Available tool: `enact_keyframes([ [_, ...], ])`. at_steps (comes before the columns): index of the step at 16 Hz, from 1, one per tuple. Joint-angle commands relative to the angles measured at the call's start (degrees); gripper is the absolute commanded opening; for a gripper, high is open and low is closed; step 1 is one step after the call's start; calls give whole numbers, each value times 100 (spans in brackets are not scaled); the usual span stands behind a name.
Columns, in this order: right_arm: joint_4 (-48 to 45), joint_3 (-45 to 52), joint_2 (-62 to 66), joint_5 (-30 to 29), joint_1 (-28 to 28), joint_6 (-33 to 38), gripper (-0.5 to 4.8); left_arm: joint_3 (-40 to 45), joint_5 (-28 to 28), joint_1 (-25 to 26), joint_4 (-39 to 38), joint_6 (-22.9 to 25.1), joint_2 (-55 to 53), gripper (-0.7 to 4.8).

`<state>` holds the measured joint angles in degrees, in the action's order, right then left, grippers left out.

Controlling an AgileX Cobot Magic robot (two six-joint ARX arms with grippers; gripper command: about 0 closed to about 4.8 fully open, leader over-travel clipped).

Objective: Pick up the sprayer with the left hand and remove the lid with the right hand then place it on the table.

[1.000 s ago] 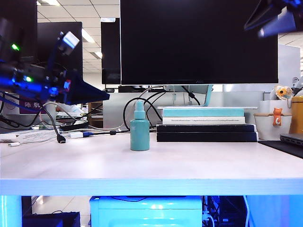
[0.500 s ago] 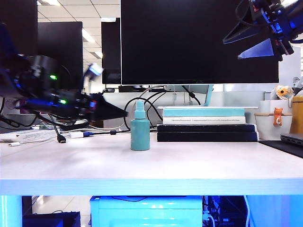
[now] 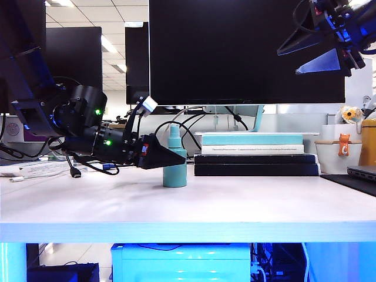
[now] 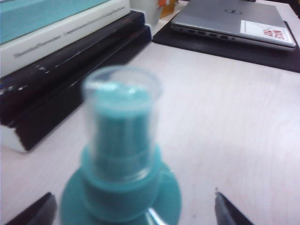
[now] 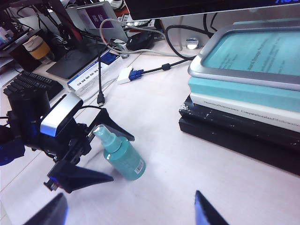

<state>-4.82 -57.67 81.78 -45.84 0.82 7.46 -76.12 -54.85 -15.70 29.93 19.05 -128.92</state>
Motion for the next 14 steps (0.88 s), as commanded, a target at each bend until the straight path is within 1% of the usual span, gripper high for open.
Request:
enact_keyframes([
  [1, -37, -37, -24, 94, -11, 4, 328, -24, 85, -17, -33, -181, -11, 239],
  [2, 24, -37, -24, 90, -17, 4, 327, -46, -208, -17, -37, -625, 13, 239],
  [3, 70, -37, -24, -234, -160, 199, 328, -164, -1095, -98, -129, -1797, 297, 239],
  [4, 127, -37, -24, -573, -227, 310, 328, -164, -1386, -179, -269, -2059, 455, 239],
  [5, 273, -37, -24, -844, -315, 323, 327, -162, -1598, -304, -542, -2153, 636, 239],
  [7, 474, -37, -24, -1200, -485, 317, 327, -162, -1847, -608, -1158, -2118, 927, 239],
  [8, 498, -37, -24, -1486, -529, 321, 328, -162, -1939, -782, -1342, -2118, 1049, 239],
  [9, 503, -37, -24, -1604, -564, 323, 328, -164, -1945, -918, -1364, -2129, 1106, 239],
  [10, 636, -37, -26, -2236, -592, 455, 328, -164, -1993, -1558, -1355, -2240, 1228, 239],
  [11, 848, -37, -24, -2398, -592, 450, 322, -168, -1821, -1735, -852, -2441, 1228, 240],
  [12, 844, -37, -24, -2398, -592, 450, 303, -168, -1823, -1731, -717, -2533, 1228, 240],
  [13, 846, -37, -24, -2347, -595, 404, 191, -179, -1725, -1840, -422, -2736, 1226, 240],
  [14, 844, -37, -24, -2343, -595, 380, 117, -214, -1698, -1840, -409, -2809, 1226, 240],
])
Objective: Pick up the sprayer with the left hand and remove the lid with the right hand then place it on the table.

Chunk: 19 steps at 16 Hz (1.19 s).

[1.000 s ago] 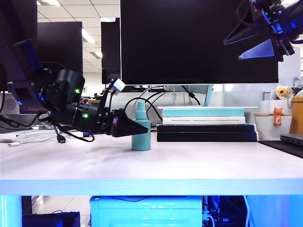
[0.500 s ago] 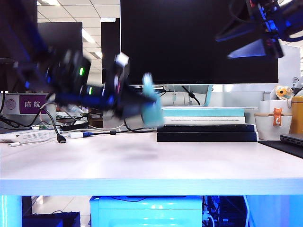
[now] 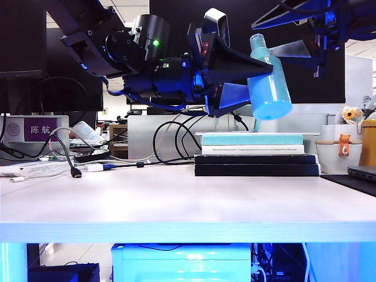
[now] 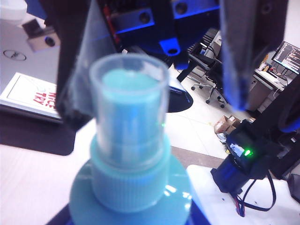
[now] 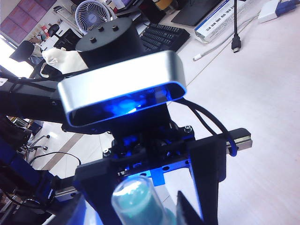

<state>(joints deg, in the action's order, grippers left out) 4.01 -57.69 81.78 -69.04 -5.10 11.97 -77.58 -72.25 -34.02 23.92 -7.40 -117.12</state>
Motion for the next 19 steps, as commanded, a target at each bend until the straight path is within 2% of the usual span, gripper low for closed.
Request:
enact_keyframes([
  [1, -31, -31, -22, -11, -2, -151, 84, -114, 15, -9, 192, -175, 46, 240],
  [2, -35, -28, -22, 50, -2, -179, 28, -168, 2, -11, 192, -284, 46, 239],
  [3, -15, -28, -22, 155, -2, -179, 8, -175, 2, -24, 210, -293, 46, 239],
  [5, 4, -28, -22, 170, -2, -201, 7, -175, 4, -39, 192, -295, 46, 239],
  [6, -146, -28, -22, 804, -2, -214, 8, -173, 186, -107, 109, -313, 44, 240],
  [7, -688, -31, -22, 1412, -70, -151, 8, -173, 564, -127, -219, -306, 35, 239],
  [8, -1169, -31, -22, 1585, -146, 24, 8, -173, 546, -127, -605, -94, 13, 239],
  [12, -1499, -31, -22, 1816, -214, 31, 8, -173, 457, -192, -911, 61, -31, 239],
  [14, -1259, -28, -22, 2317, -208, -144, 8, -173, 896, -146, -968, 396, -28, 239],
  [16, -1016, -28, -22, 3082, -203, -378, 8, -173, 2009, 74, -1434, 988, -24, 239],
  [17, -933, -28, 9, 3508, -205, -562, 8, -170, 2656, 199, -1777, 1421, -24, 239],
  [19, -931, -20, 251, 3814, -210, -645, 8, -103, 3517, 446, -2177, 2352, -24, 239],
])
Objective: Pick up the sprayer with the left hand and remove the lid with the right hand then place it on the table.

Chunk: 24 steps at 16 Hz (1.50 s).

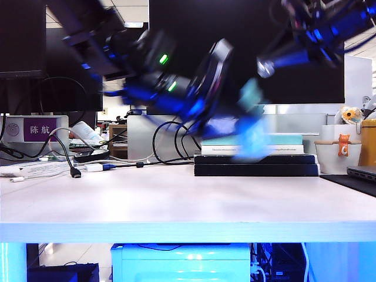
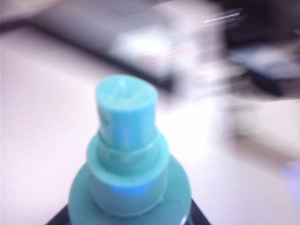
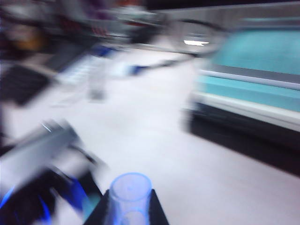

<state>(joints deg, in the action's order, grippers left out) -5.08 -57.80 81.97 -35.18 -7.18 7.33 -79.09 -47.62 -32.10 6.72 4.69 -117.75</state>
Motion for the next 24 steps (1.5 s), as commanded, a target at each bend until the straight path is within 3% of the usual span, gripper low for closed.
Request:
enact_keyframes([
  [1, -26, -9, 382, 426, -4, -181, 8, 129, 1104, 348, -321, 1292, 39, 238],
  [3, -39, -2, 780, 431, -26, -177, 8, 387, 1261, 492, 407, 1294, 39, 237],
  [7, -446, 15, 1497, 874, -146, -238, 8, 1261, 1663, 586, 2776, 1226, 39, 236],
  [11, -916, 15, 2159, 1292, -249, -442, 8, 2094, 2144, 590, 4562, 857, 26, 236],
  [13, -1154, 17, 2503, 1567, -293, -461, 8, 2376, 2540, 608, 4979, 664, -26, 236],
  [17, -1364, 20, 2767, 1746, -343, -481, 8, 2433, 2699, 649, 5180, 221, -238, 236],
  [20, -1453, 85, 2767, 1746, -348, -555, 10, 2433, 2750, 651, 5204, 168, -260, 236],
  [22, -1478, 129, 2767, 1749, -348, -557, 60, 2433, 2747, 651, 5206, 168, -260, 237],
  [23, -1482, 142, 2767, 1749, -345, -555, 109, 2433, 2743, 651, 5204, 146, -260, 242],
  [24, -1482, 142, 2767, 1751, -348, -557, 118, 2433, 2745, 651, 5180, 90, -260, 251],
])
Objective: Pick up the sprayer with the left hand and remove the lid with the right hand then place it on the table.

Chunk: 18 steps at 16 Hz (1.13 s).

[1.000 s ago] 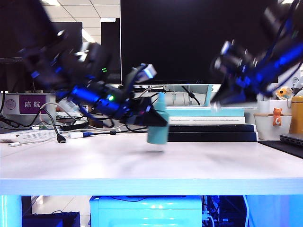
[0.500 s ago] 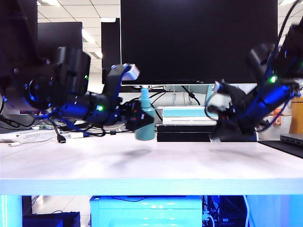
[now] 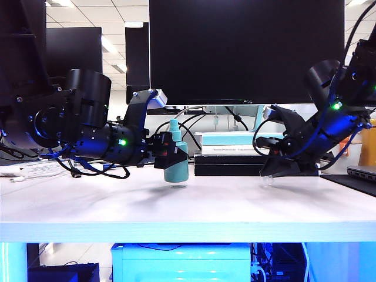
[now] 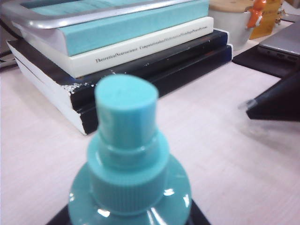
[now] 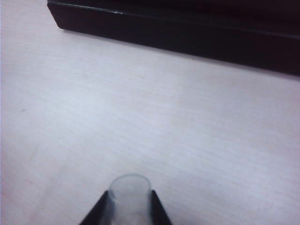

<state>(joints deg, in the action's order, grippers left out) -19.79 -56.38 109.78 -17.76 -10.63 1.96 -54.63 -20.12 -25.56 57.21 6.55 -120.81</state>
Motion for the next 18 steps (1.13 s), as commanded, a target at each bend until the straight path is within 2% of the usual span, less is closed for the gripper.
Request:
enact_keyframes([
  [1, -22, -2, -13, 4, 0, -20, 118, -13, -17, -2, 98, -107, 46, 293],
  [2, -26, -2, -13, 4, -2, -17, 122, -13, -48, -2, 57, -114, 46, 426],
  [3, -24, -2, -13, 4, -2, -17, 166, -13, -44, -2, 24, -149, 48, 479],
  [4, -22, -2, -13, 4, 0, -15, 229, -13, -2, -2, -28, -341, 48, 479],
  [6, -72, -2, -15, 7, 0, -15, 236, -13, -4, -2, -129, -544, 50, 479],
  [9, -229, -17, -66, 2, 0, -4, 306, -13, -9, -2, -125, -741, 212, 479],
  [13, -551, -103, -396, 7, 2, 186, 307, -13, -2, 39, -352, -608, 911, 479],
  [18, -223, -236, -1528, 33, 2, 363, 306, -13, 17, 184, -1801, -254, 2164, 479],
])
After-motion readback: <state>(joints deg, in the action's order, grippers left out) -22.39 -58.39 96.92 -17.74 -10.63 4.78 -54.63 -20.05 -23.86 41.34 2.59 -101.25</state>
